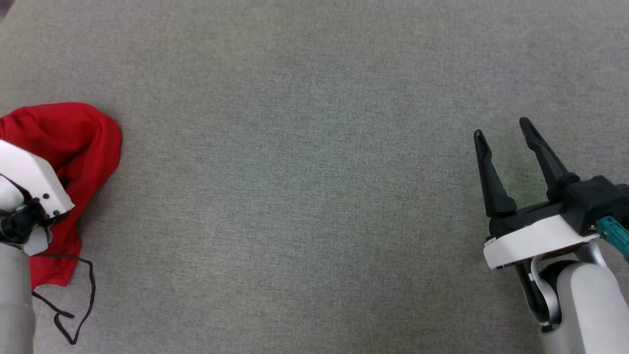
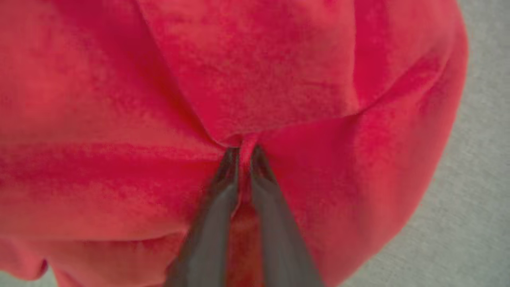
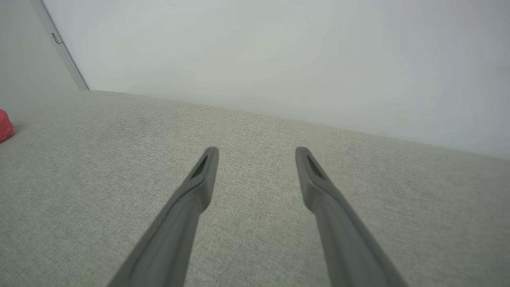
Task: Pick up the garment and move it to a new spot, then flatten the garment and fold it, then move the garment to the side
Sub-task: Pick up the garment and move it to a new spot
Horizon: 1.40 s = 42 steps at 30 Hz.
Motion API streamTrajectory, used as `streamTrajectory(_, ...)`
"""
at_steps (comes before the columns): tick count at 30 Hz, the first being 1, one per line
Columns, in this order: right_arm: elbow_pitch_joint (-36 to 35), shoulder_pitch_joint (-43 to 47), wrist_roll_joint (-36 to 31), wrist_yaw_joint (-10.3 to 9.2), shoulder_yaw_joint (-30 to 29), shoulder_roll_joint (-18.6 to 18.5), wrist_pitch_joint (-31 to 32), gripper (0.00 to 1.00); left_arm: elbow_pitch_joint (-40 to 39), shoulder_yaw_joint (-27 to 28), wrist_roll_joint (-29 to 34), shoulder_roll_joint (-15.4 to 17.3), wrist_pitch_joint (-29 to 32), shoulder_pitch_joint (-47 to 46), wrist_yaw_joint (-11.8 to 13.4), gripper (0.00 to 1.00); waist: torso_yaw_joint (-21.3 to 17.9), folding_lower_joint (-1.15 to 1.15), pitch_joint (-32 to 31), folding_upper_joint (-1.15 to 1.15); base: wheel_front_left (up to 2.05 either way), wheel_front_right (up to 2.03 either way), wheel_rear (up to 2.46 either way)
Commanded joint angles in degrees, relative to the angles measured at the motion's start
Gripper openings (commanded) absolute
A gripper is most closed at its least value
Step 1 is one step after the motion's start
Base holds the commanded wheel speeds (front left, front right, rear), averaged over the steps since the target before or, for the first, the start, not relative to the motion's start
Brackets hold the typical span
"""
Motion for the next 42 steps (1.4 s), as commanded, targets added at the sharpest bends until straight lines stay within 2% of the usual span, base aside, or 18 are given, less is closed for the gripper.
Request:
streamTrajectory(1,0.09,-0.23,0.04,-0.02,-0.01,-0.12,-0.09,1.00,0.84,-0.39,0.57,-0.50,-0.11,0.78,0.23,0.00,0.17,-0.01,-0.64,0.00,0.00,0.00,0.00)
streamTrajectory(7,0.72,1.09,0.07,-0.02,0.20,0.31,-0.45,1.00,-1.19,0.49,2.05,0.80,-8.55,-1.56,2.24,0.00,0.68,-0.01,-4.81,0.00,0.00,0.00,0.00)
streamTrajectory(15,1.09,3.68,0.10,-0.02,-1.23,1.58,-0.27,1.00,-5.22,-2.10,6.69,2.08,-21.26,-4.27,3.07,0.00,1.01,-0.01,-11.67,0.00,0.00,0.00,0.00)
streamTrajectory(21,0.55,6.05,-0.16,-0.02,-2.14,2.61,0.38,1.00,-7.66,-4.54,9.46,0.49,-31.24,-6.58,3.52,0.00,0.21,-0.01,-16.19,0.00,0.00,0.00,0.00)
streamTrajectory(29,-0.78,9.14,-0.63,-0.02,-2.62,3.49,1.74,1.00,-12.04,-8.75,11.25,-4.62,-38.68,-5.34,3.58,0.00,-4.57,-0.01,-20.60,0.00,0.00,0.00,0.00)
streamTrajectory(34,-1.99,10.35,-0.93,-0.02,-3.08,3.79,2.77,1.00,-15.63,-12.11,10.88,-9.37,-39.79,-2.96,2.70,0.00,-9.06,-0.01,-21.73,0.00,0.00,0.00,0.00)
streamTrajectory(40,-3.22,11.82,-1.07,-0.02,-3.75,3.95,3.82,1.00,-20.52,-17.23,8.75,-17.02,-39.67,1.24,0.59,0.00,-14.20,-0.01,-22.53,0.00,0.00,0.00,0.00)
streamTrajectory(42,-3.58,12.07,-1.02,-0.02,-3.85,4.01,4.17,1.00,-22.34,-18.83,8.15,-18.18,-39.82,2.61,-0.04,0.00,-15.68,-0.01,-22.29,0.00,0.00,0.00,0.00)
